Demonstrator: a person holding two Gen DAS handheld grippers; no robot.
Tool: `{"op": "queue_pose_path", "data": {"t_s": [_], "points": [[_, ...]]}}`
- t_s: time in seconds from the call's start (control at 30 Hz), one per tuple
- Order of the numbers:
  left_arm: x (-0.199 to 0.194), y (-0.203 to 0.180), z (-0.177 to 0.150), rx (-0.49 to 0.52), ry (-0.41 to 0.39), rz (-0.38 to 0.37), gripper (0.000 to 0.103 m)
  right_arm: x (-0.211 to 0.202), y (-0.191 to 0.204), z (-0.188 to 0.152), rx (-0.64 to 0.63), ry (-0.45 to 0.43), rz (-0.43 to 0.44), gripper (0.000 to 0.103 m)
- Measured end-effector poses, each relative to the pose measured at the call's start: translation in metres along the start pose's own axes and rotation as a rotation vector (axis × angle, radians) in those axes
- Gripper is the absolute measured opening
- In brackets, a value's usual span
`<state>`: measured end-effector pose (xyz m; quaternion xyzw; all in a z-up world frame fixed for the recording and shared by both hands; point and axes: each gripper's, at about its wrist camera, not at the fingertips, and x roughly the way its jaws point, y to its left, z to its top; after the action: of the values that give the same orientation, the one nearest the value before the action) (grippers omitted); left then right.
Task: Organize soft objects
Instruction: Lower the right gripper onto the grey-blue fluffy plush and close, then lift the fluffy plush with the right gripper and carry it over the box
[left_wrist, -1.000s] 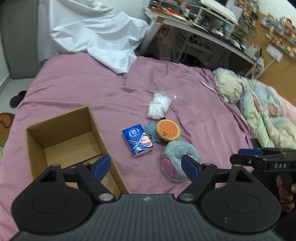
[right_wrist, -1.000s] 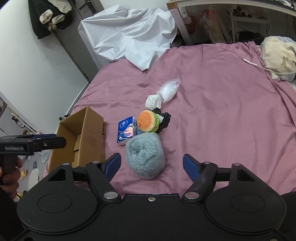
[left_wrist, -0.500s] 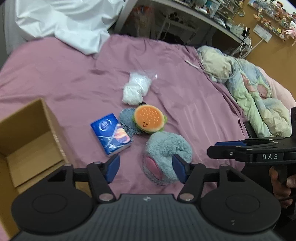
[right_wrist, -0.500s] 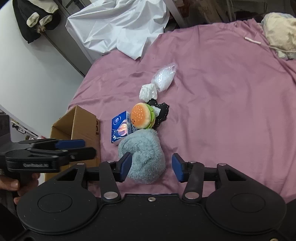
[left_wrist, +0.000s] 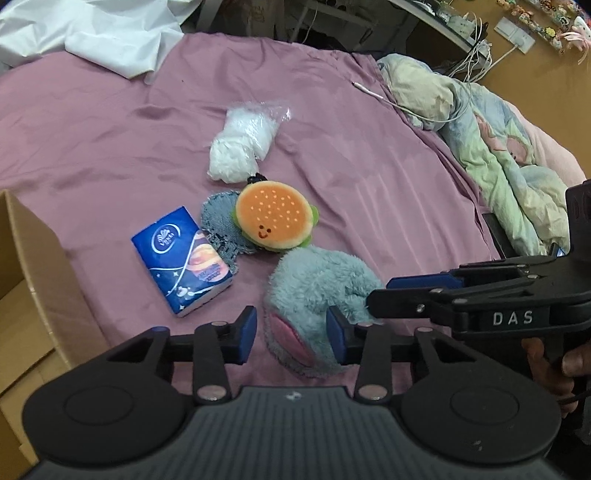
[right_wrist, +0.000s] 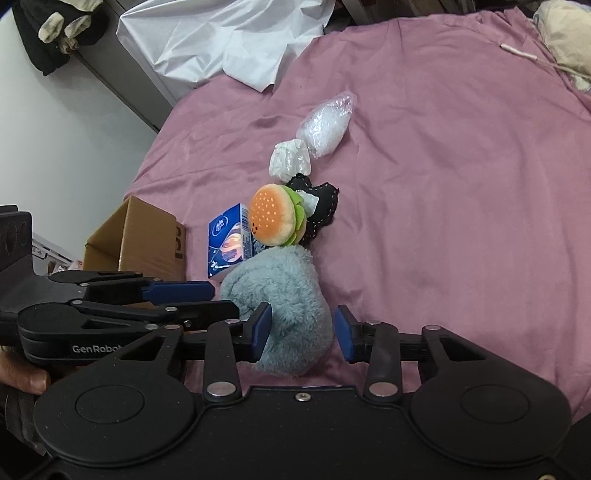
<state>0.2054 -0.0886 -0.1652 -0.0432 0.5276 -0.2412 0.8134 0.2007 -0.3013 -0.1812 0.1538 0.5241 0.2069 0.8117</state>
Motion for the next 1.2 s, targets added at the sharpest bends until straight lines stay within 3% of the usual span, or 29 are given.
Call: {"op": "queue_pose_path", "data": {"t_s": [0.13, 0.43, 1.2], "points": [[0.012, 0.003, 0.001, -0.019, 0.030, -0.015, 0.032, 0.009, -0.002, -0.001, 0.022, 0.009, 0.021, 0.027], [0.005, 0.001, -0.004, -0.023, 0.009, -0.028, 0.024, 0.002, 0.010, -0.002, -0.021, -0.010, 0.010, 0.021], [-0.092, 0.005, -0.025, -0.035, -0.224, 0.022, 0.024, -0.037, 0.088, -0.004, -0.189, -0.151, 0.054, 0.021]]}}
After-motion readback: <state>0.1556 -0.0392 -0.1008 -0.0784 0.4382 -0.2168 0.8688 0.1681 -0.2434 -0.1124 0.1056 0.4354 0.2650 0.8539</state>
